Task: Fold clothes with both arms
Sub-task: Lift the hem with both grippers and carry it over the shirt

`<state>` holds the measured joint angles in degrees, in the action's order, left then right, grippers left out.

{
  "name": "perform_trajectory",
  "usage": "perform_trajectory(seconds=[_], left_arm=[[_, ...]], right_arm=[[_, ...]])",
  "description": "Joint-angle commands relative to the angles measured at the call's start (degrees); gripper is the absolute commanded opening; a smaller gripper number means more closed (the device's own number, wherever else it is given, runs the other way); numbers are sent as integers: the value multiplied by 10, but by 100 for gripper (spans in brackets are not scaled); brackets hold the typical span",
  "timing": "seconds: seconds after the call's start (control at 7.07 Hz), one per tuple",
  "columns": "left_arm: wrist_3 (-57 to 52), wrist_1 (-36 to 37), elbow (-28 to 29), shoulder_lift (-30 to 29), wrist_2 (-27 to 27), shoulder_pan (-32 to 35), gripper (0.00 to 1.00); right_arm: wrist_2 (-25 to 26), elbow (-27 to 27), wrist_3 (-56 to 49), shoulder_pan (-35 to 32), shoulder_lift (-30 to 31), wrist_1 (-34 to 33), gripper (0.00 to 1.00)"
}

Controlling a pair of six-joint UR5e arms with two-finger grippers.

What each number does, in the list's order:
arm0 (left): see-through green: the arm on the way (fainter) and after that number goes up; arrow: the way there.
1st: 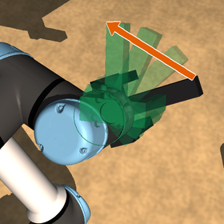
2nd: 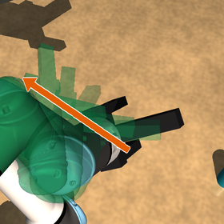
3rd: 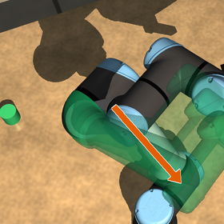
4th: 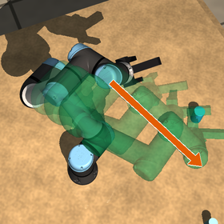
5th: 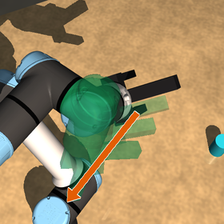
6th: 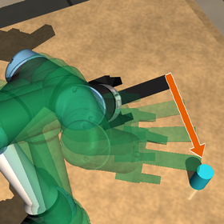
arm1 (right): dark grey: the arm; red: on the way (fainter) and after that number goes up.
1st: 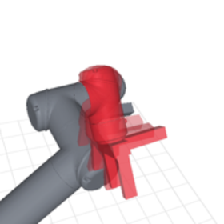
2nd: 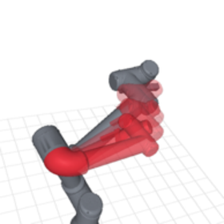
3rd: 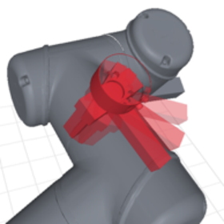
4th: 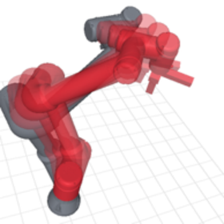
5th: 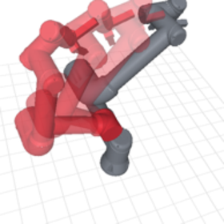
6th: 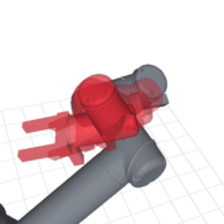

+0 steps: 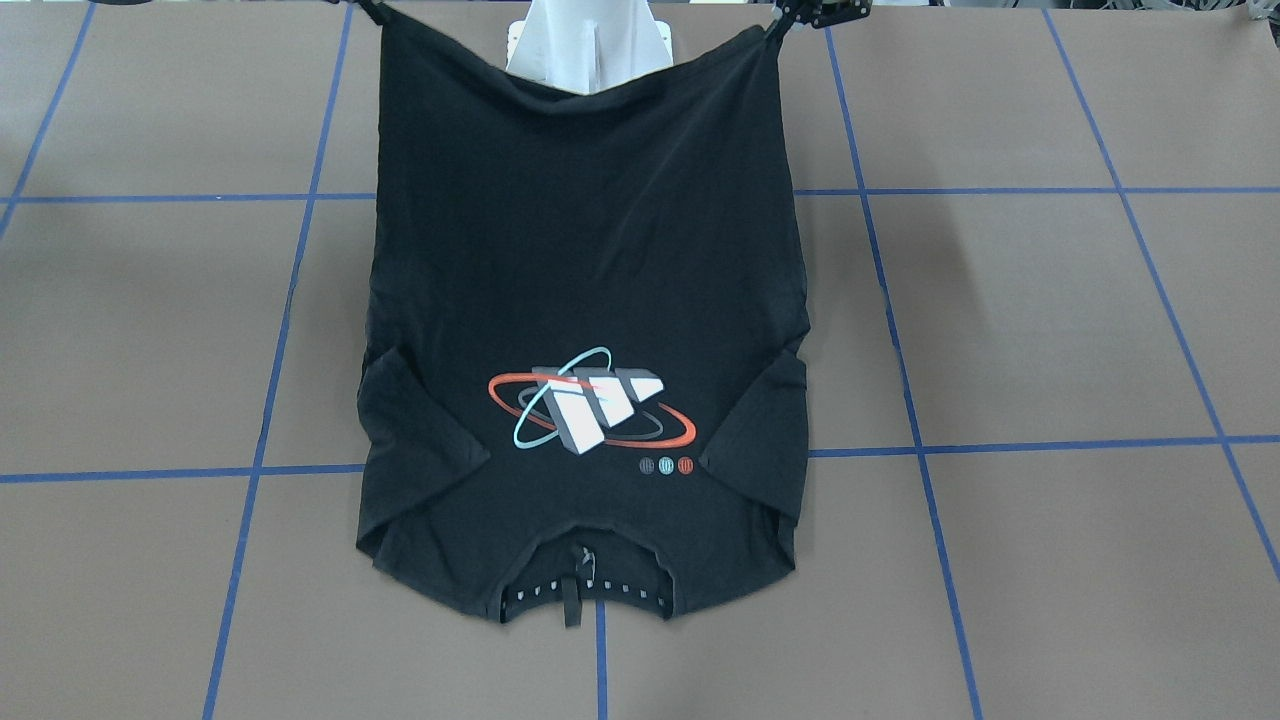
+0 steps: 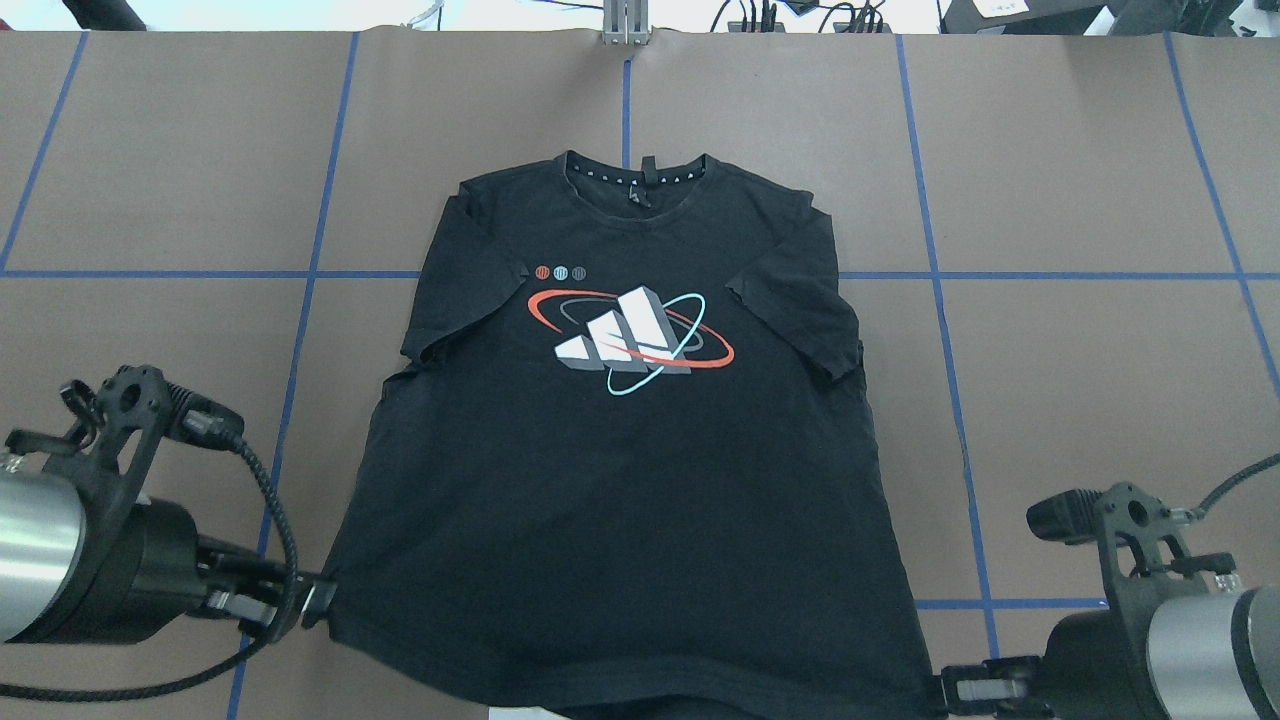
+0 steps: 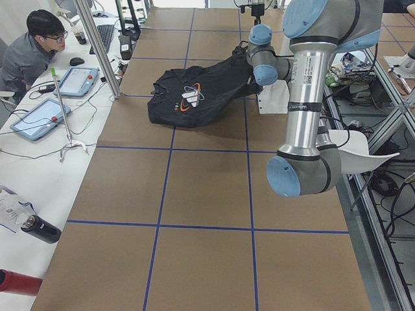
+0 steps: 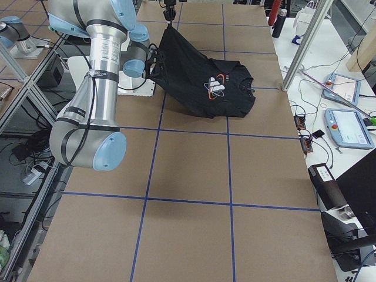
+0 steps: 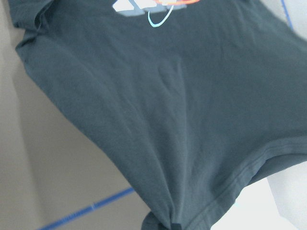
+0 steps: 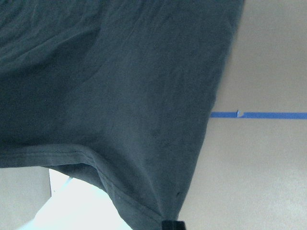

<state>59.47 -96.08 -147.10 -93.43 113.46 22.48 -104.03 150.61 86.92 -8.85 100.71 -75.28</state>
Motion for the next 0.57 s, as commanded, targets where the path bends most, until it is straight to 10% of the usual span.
perform_trajectory(seconds=[0.0, 0.42], left_arm=[[1, 2, -28, 25, 5, -27, 0], [-1, -2, 89, -78, -92, 35, 0]], right_arm=[[21, 16, -1, 16, 4, -23, 0], [72, -76, -22, -96, -85, -70, 0]])
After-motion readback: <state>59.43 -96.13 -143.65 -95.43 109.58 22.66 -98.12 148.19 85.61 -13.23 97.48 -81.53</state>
